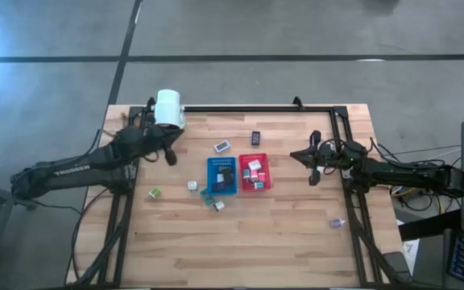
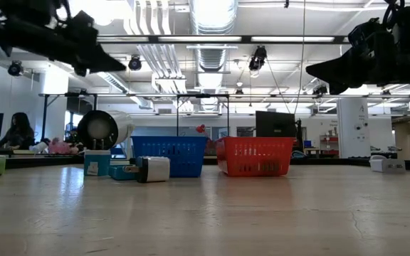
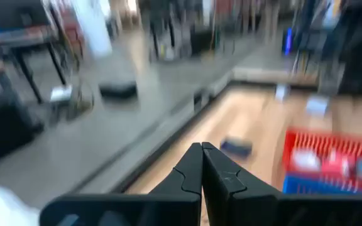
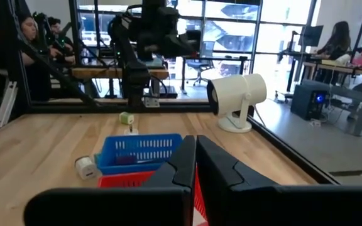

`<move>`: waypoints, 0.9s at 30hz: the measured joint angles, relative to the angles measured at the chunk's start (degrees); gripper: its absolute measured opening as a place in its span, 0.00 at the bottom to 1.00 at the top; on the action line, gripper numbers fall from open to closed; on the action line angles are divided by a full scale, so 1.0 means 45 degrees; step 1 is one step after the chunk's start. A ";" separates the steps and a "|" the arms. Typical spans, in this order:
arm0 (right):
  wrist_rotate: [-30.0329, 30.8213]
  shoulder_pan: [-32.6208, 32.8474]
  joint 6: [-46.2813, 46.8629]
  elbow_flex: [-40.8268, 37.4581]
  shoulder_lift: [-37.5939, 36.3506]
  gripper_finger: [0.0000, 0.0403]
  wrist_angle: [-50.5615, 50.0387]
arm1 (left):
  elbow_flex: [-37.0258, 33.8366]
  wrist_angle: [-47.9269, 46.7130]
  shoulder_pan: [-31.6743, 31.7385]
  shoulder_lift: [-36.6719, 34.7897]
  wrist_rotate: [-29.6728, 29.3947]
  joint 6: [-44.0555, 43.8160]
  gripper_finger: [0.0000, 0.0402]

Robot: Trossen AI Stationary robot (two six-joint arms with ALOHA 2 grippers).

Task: Pick & Place Office items
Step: Put the white digital clock into the blue bin

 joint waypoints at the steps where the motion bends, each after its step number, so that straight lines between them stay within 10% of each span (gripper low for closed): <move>1: -0.0003 0.0003 0.0063 0.0000 -0.0002 0.02 0.0018 | 0.0347 -0.0512 -0.0009 0.0441 -0.0012 0.0069 0.01; 17: -0.0302 0.0005 0.0641 0.0000 0.0003 0.02 -0.0450 | 1.2324 -0.8871 0.0687 1.0365 0.0019 1.0904 0.05; 27: -0.0607 0.0003 0.0608 0.0000 0.0018 0.02 -0.0594 | 1.8409 -1.4944 0.1491 1.5483 0.3306 1.4623 0.45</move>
